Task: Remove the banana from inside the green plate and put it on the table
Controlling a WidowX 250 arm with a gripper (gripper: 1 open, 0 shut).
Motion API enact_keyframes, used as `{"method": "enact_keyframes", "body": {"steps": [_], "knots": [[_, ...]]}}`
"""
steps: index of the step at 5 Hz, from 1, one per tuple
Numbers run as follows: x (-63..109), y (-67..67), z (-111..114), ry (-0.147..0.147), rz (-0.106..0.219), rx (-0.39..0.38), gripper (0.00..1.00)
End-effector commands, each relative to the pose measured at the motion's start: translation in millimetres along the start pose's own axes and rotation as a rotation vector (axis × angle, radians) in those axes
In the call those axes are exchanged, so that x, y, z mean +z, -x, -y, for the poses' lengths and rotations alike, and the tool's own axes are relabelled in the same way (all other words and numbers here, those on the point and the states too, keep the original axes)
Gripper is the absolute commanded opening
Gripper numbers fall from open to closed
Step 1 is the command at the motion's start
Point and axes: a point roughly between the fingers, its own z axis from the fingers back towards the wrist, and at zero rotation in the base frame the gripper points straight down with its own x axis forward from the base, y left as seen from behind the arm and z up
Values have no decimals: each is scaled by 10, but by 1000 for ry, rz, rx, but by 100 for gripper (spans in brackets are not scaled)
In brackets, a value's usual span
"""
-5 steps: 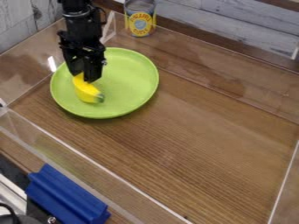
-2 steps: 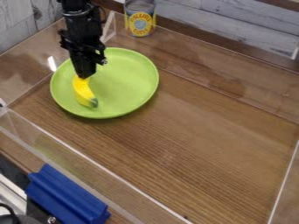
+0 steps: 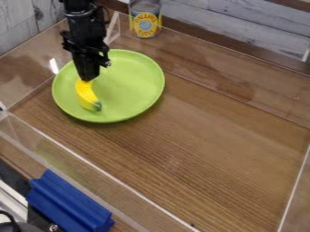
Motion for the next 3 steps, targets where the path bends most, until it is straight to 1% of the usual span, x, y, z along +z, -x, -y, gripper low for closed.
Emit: {"method": "enact_keyframes", "body": {"steps": [1, 2, 3], "knots": [[-80, 24, 36, 22, -15, -1, 100], [-74, 19, 41, 23, -12, -3, 0], [-10, 30, 61, 22, -11, 2, 0]]}}
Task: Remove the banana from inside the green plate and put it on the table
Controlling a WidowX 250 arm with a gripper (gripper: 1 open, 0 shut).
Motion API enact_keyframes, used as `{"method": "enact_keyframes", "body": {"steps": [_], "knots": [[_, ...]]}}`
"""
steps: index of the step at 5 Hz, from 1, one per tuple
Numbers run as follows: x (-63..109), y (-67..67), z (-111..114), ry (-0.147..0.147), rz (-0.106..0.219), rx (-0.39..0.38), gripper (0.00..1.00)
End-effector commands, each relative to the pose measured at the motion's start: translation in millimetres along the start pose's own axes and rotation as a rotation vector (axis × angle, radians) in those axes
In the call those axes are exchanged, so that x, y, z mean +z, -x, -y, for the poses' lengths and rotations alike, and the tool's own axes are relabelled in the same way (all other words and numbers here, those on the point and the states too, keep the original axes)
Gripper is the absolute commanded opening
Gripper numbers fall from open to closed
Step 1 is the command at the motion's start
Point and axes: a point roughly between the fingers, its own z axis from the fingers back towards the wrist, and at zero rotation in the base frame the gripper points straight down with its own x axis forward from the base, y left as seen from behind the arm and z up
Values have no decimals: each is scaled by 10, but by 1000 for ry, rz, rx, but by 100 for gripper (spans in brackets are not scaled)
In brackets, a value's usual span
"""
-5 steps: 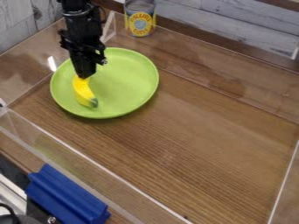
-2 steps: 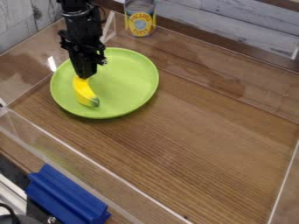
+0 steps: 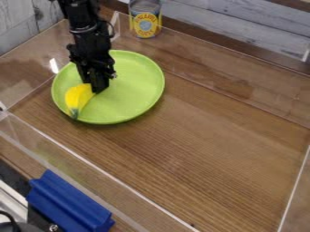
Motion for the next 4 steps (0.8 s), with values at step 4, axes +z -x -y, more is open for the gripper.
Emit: {"method": "enact_keyframes", "body": {"steps": [4], "knots": [[389, 34, 105, -15, 35, 5, 0]]}}
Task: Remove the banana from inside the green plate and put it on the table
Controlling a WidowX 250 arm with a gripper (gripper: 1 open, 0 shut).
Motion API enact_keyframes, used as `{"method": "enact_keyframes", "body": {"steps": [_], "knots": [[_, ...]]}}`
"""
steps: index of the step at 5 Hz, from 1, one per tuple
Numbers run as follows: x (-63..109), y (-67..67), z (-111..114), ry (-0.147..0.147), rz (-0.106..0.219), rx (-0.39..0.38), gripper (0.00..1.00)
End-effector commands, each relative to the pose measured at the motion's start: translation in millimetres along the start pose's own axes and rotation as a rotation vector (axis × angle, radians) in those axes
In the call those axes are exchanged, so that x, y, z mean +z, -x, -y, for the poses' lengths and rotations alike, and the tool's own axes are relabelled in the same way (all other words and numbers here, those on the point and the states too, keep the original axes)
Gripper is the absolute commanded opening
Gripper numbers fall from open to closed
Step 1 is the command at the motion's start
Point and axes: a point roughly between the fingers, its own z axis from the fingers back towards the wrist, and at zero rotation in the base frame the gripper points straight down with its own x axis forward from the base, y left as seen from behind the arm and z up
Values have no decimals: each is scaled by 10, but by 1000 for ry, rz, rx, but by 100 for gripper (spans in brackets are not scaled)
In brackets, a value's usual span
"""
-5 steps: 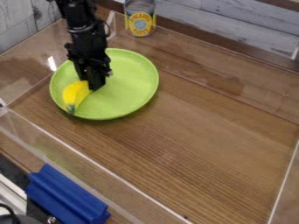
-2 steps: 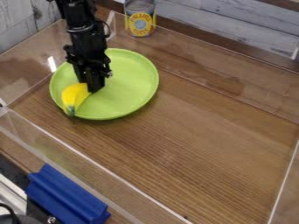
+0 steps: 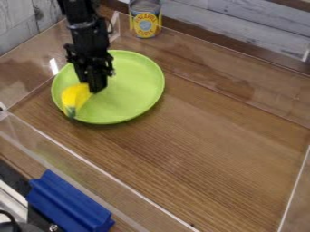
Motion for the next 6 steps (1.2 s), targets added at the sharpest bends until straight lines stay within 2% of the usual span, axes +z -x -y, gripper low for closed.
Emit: {"method": "enact_keyframes", "body": {"steps": [1, 2, 3, 5, 6], "knots": [[486, -28, 137, -36, 98, 3, 0], [694, 5, 337, -21, 125, 3, 0], [806, 37, 604, -3, 136, -17, 0], [742, 110, 1260, 25, 121, -112, 0], [766, 147, 1378, 33, 110, -128, 0]]}}
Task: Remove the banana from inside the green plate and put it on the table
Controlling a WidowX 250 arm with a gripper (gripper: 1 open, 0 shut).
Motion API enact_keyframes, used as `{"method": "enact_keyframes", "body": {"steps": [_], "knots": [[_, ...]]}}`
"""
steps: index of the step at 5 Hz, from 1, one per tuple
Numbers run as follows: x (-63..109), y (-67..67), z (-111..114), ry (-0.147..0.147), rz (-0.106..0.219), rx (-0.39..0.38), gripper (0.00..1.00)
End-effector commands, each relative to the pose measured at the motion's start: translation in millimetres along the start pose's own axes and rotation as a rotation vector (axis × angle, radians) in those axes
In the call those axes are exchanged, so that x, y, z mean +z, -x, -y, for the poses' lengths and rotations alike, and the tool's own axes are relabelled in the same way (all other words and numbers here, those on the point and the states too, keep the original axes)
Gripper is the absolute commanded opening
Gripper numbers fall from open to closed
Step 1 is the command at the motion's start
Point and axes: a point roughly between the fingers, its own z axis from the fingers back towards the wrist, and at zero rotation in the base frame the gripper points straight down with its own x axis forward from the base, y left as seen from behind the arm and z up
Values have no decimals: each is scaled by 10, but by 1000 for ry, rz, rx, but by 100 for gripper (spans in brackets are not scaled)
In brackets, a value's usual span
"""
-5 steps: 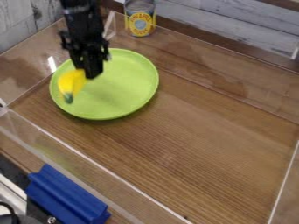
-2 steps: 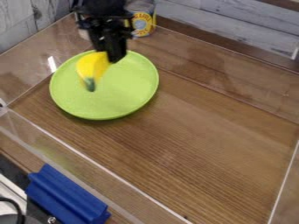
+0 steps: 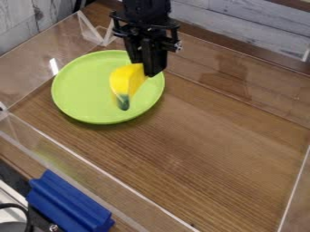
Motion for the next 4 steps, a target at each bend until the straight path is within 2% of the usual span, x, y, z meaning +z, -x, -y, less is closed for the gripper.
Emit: {"method": "enact_keyframes", "body": {"steps": [1, 4], "knots": [[143, 29, 114, -11, 40, -34, 0], [132, 127, 329, 0, 12, -74, 0]]}}
